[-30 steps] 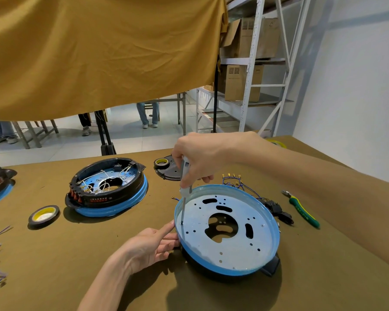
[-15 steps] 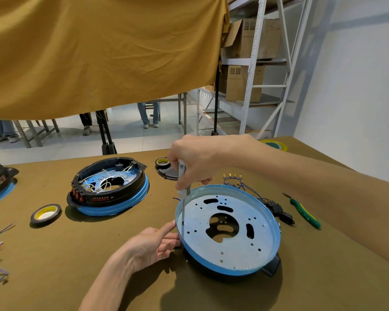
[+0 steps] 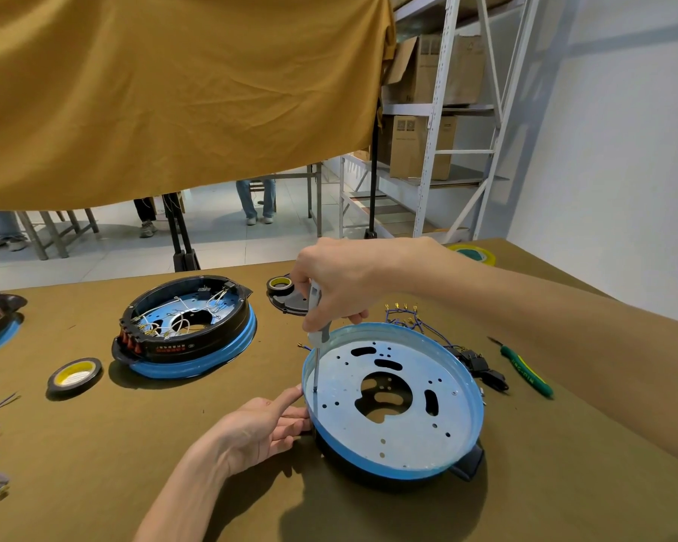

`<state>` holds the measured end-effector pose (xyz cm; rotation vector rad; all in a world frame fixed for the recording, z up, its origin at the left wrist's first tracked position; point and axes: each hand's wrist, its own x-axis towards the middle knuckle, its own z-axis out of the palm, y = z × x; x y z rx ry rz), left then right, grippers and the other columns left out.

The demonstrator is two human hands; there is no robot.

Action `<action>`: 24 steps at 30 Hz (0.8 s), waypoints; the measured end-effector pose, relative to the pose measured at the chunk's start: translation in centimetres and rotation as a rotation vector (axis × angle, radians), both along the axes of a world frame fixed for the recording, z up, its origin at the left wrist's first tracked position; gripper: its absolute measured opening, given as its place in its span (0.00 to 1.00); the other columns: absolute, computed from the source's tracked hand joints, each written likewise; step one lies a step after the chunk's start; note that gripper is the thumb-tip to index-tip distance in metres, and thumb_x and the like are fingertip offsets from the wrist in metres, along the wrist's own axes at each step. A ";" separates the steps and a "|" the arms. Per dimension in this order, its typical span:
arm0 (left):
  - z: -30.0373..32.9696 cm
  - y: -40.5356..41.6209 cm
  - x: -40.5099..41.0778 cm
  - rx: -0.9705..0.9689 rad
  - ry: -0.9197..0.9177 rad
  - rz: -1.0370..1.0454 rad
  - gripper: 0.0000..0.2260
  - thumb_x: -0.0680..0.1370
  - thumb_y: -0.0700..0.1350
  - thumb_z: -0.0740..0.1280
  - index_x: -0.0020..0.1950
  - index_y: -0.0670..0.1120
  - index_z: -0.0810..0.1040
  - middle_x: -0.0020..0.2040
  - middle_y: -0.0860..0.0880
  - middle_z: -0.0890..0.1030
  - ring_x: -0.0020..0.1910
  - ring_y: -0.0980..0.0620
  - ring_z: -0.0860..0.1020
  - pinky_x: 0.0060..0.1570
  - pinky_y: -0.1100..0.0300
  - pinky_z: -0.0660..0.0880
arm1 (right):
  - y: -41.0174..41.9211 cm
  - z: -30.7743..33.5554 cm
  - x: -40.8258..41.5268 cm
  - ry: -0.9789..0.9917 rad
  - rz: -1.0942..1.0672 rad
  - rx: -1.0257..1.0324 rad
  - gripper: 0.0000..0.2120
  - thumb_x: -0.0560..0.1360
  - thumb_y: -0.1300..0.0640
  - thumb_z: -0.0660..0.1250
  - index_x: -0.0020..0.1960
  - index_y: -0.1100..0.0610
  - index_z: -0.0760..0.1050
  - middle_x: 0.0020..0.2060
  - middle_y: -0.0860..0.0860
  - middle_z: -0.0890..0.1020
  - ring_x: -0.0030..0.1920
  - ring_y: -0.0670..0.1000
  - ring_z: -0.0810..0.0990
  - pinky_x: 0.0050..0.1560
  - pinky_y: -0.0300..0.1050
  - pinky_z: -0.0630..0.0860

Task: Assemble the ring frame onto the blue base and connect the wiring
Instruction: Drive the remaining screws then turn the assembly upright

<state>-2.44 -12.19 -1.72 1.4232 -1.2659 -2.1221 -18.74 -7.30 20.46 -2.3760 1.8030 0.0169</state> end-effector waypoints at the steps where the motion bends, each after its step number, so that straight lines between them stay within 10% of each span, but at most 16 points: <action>1: 0.0 0.0 0.0 0.003 0.001 0.001 0.26 0.73 0.58 0.72 0.54 0.35 0.85 0.42 0.42 0.86 0.31 0.53 0.82 0.29 0.63 0.78 | 0.0 0.0 0.0 0.000 -0.001 0.001 0.14 0.76 0.52 0.75 0.45 0.61 0.75 0.32 0.56 0.85 0.25 0.51 0.83 0.24 0.37 0.74; 18: 0.7 0.6 -0.2 -0.011 -0.054 0.002 0.26 0.78 0.59 0.69 0.57 0.36 0.84 0.44 0.42 0.86 0.31 0.54 0.82 0.30 0.64 0.78 | -0.2 -0.3 0.5 0.007 -0.007 0.015 0.14 0.75 0.51 0.75 0.42 0.60 0.75 0.30 0.55 0.85 0.24 0.50 0.83 0.23 0.37 0.74; 24: 1.2 1.4 -0.6 -0.109 -0.019 -0.007 0.38 0.67 0.72 0.67 0.58 0.39 0.83 0.48 0.45 0.87 0.44 0.50 0.84 0.36 0.59 0.79 | 2.4 -0.4 -6.0 -0.475 -0.252 -0.034 0.15 0.73 0.55 0.78 0.48 0.63 0.76 0.34 0.56 0.86 0.33 0.54 0.86 0.32 0.41 0.80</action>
